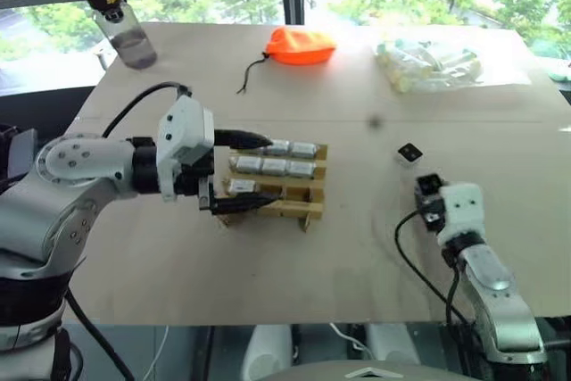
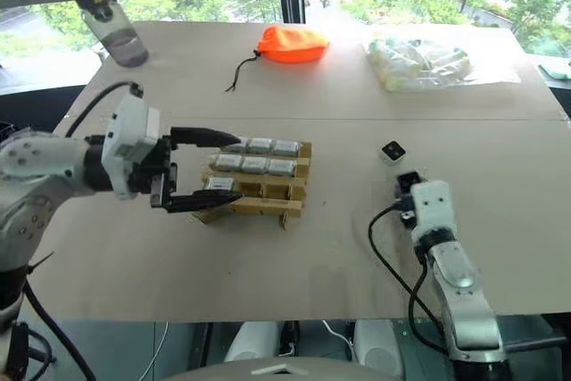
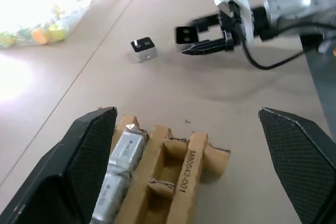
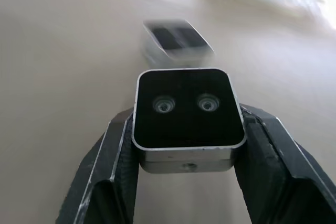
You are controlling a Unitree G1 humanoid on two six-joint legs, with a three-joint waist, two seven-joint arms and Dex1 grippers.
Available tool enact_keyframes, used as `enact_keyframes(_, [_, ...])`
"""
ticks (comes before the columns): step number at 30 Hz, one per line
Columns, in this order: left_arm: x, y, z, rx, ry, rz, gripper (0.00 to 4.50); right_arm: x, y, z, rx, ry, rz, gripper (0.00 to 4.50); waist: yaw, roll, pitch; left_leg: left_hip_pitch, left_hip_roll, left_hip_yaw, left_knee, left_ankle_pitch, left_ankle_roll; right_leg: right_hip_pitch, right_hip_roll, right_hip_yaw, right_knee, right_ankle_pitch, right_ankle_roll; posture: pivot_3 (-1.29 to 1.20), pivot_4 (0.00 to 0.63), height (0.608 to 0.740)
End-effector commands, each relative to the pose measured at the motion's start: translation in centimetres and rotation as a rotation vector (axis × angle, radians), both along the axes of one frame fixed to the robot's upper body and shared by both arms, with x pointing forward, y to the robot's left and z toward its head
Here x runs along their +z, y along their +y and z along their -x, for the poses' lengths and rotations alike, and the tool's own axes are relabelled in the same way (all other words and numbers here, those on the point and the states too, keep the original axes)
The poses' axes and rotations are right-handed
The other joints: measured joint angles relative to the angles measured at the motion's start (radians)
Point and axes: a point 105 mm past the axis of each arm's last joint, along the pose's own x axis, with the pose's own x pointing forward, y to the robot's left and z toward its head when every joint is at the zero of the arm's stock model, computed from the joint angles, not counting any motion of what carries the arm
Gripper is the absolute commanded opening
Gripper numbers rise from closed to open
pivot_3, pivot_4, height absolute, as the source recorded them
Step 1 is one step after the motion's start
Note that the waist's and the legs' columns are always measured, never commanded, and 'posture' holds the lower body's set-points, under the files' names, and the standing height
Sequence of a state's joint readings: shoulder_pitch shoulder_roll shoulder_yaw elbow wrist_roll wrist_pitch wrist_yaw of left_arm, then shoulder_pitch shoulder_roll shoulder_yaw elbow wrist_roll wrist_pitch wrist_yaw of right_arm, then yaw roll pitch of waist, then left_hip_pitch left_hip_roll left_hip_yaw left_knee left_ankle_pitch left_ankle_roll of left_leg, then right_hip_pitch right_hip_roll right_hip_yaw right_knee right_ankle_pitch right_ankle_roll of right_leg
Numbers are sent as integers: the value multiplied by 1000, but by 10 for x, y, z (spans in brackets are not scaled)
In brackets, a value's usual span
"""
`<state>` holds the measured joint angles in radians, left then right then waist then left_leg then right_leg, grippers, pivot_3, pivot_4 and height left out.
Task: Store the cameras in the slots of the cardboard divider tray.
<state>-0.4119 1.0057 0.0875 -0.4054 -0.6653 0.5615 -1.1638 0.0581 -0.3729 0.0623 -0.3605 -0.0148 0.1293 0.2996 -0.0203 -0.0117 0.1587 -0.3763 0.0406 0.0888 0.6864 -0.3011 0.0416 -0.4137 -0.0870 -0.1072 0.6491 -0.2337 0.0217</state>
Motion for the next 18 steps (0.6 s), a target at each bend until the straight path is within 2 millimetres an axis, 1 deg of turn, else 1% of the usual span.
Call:
enact_keyframes(1, [-9, 2, -20, -8, 8, -36, 4500, 37, 40, 4, 321, -221, 188, 1944, 4, 0, 0, 0, 0, -1, 0, 0, 0, 0, 1, -1, 0, 0, 0, 0, 150, 726])
enact_keyframes(5, [-14, 2, -41, -17, 58, -41, 4500, 51, 67, -1, 563, -442, 513, 1944, 10, -1, 0, -3, 0, -1, 1, 0, 0, -1, 0, -2, -1, 0, 0, 0, 150, 726])
enact_keyframes(7, [-12, -1, -49, -27, 106, -20, 4500, 56, 78, -6, 638, -560, 655, 1944, 10, -1, 0, -5, 0, -1, 2, 0, 0, -1, 0, -3, -2, 0, 0, 0, 150, 726])
enact_keyframes(9, [-11, -3, -55, -38, 131, -14, 4500, 61, 87, -12, 681, -640, 729, 1944, 10, -2, 0, -7, -1, -1, 2, 0, 0, -3, 0, -4, -3, 0, 0, 0, 150, 726])
enact_keyframes(12, [-18, -4, -61, -61, 156, -68, 4500, 67, 102, -19, 725, -751, 824, 1944, 8, -2, 1, -8, 0, 2, 1, 0, 0, -3, 0, -6, -4, 0, 0, 0, 150, 726])
enact_keyframes(15, [-16, -10, -61, -90, 221, -41, 4500, 70, 115, -21, 772, -837, 877, 1944, 7, -2, 1, -8, 0, 3, 2, 0, 0, -3, 0, -6, -4, 0, 0, 0, 150, 726])
enact_keyframes(18, [-17, -13, -62, -104, 234, -56, 4500, 71, 123, -21, 804, -888, 903, 1944, 8, -2, 1, -8, 0, 3, 2, 0, 0, -3, -1, -6, -3, 0, 0, 0, 150, 726])
